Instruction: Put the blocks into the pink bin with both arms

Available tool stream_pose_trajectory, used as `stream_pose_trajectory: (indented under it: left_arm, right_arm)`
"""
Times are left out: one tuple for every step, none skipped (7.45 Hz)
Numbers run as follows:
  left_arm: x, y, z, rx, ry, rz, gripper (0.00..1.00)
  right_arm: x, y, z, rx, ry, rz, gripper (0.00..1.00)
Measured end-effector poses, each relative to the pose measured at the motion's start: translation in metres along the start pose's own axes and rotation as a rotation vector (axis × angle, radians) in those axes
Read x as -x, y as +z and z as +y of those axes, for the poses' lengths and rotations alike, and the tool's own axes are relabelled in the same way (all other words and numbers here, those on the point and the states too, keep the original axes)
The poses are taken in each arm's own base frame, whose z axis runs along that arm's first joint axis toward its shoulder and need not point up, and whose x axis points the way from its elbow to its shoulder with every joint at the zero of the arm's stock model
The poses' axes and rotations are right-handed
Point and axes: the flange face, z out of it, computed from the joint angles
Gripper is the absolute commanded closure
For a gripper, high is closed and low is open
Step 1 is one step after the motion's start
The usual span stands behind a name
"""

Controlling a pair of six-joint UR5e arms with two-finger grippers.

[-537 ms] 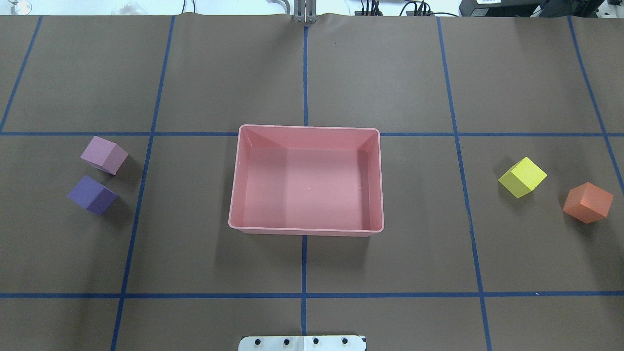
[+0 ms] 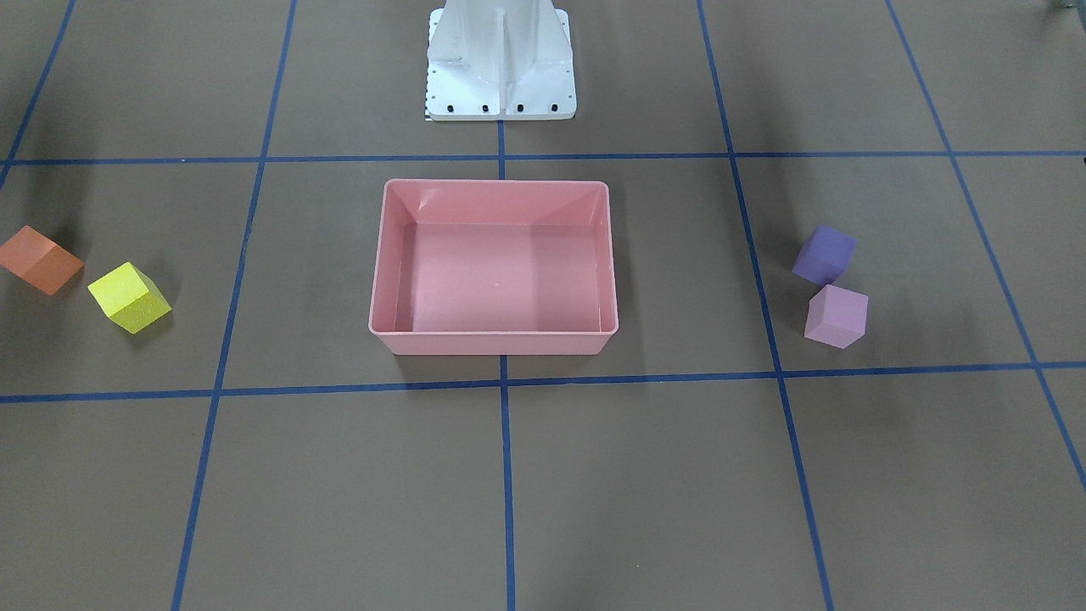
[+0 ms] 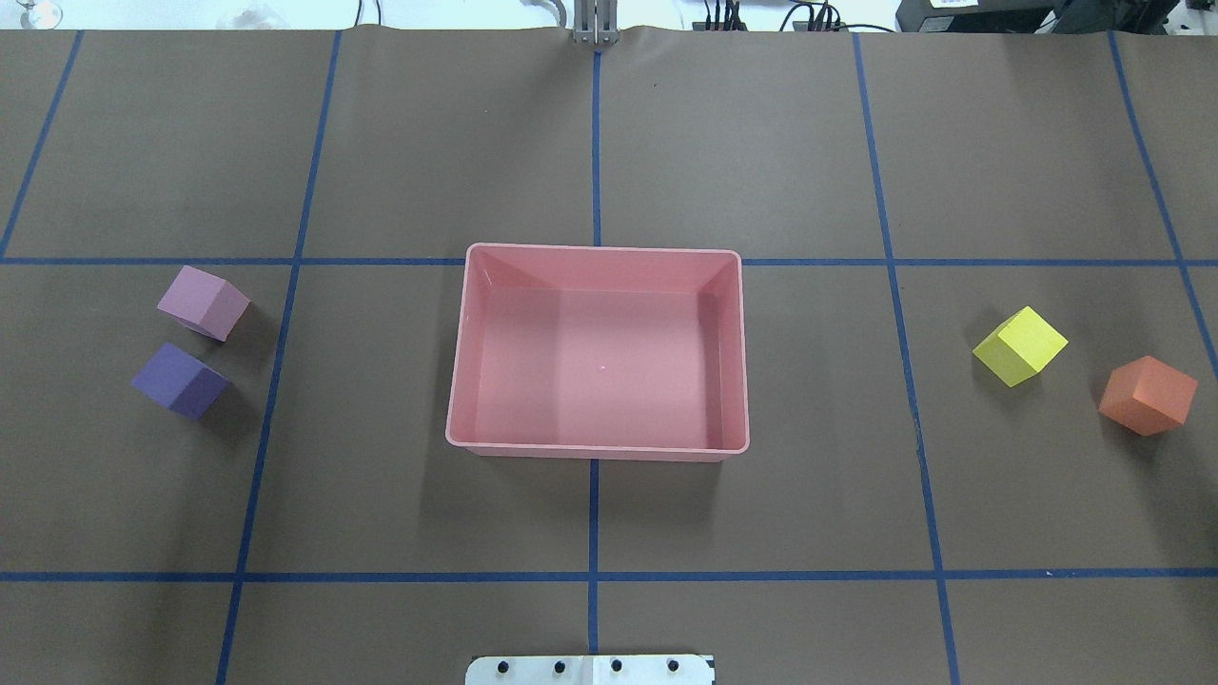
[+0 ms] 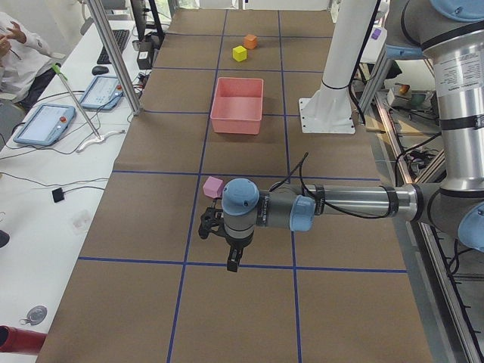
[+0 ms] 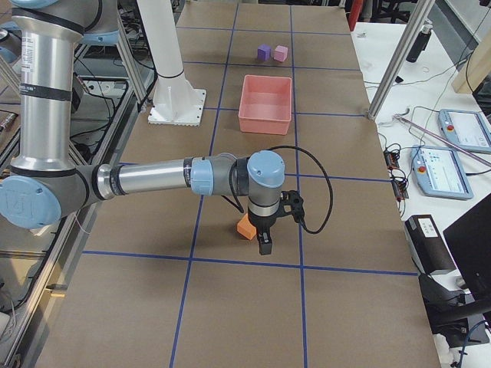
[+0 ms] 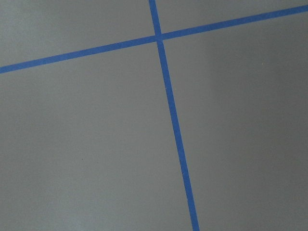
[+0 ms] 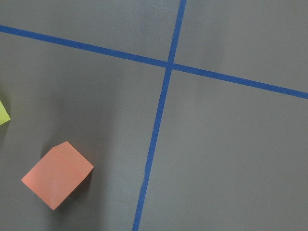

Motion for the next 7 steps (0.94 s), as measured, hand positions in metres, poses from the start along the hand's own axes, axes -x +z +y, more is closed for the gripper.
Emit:
stream_pose_trajectory:
  left_arm:
    - [0.000, 0.000, -0.001, -0.002, 0.003, 0.000, 0.00]
    - [-0.002, -0.003, -0.007, -0.013, 0.013, -0.002, 0.00]
    - [-0.010, -0.013, -0.027, -0.048, 0.045, -0.002, 0.00]
    - [-0.019, -0.023, -0.050, -0.081, 0.075, 0.008, 0.00]
    - [-0.025, -0.025, -0.061, -0.096, 0.094, 0.030, 0.00]
    - [-0.033, -0.024, -0.068, -0.099, 0.112, 0.055, 0.00]
    - [-0.043, -0.020, -0.074, -0.104, 0.145, 0.081, 0.00]
  right_arm:
    - [0.005, -0.007, -0.004, -0.036, -0.033, 0.008, 0.00]
    - [0.005, -0.008, -0.008, -0.081, -0.070, 0.017, 0.00]
    - [-0.003, 0.002, -0.011, -0.111, -0.090, 0.021, 0.00]
    - [-0.011, 0.013, -0.012, -0.121, -0.097, 0.014, 0.00]
    - [-0.013, 0.019, -0.013, -0.128, -0.104, 0.000, 0.00]
    - [-0.012, 0.021, -0.015, -0.133, -0.112, -0.022, 0.00]
    - [-0.008, 0.021, -0.017, -0.140, -0.116, -0.060, 0.00]
